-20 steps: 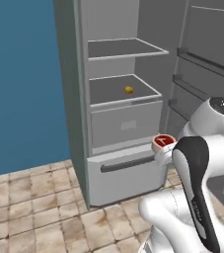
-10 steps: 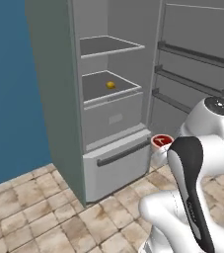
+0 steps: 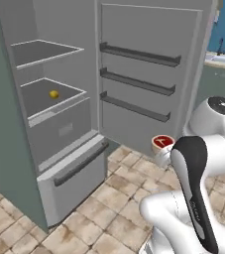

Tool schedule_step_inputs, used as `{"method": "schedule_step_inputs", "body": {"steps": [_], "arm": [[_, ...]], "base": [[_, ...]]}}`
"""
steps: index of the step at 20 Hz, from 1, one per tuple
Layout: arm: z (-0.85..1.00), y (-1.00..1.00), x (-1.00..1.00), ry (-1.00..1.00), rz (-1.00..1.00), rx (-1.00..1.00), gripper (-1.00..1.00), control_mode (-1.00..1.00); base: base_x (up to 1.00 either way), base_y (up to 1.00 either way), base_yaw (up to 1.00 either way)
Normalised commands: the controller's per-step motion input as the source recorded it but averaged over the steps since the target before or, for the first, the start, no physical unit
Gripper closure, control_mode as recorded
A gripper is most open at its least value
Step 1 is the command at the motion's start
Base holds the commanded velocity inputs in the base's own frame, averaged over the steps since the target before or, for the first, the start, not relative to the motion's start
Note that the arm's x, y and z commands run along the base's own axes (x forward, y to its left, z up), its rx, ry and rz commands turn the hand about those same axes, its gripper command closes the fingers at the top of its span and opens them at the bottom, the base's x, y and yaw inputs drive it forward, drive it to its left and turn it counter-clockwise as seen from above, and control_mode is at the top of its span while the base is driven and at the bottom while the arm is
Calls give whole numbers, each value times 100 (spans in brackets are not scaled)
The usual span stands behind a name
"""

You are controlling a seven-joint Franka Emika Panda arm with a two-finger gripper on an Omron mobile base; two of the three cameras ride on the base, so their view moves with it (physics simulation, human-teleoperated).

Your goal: Place one lemon and one steak in each tupperware on the nearby counter, to pack two identical lunches.

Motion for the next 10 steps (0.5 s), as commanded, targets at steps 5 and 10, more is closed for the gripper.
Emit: {"method": "schedule_step_inputs", "body": {"steps": [5,10], "arm": [[0,0,0,0,0,0,100,100],[0,0,0,0,0,0,100,100]], "base": [[-25,0,-85],[-43,2,-82]]}}
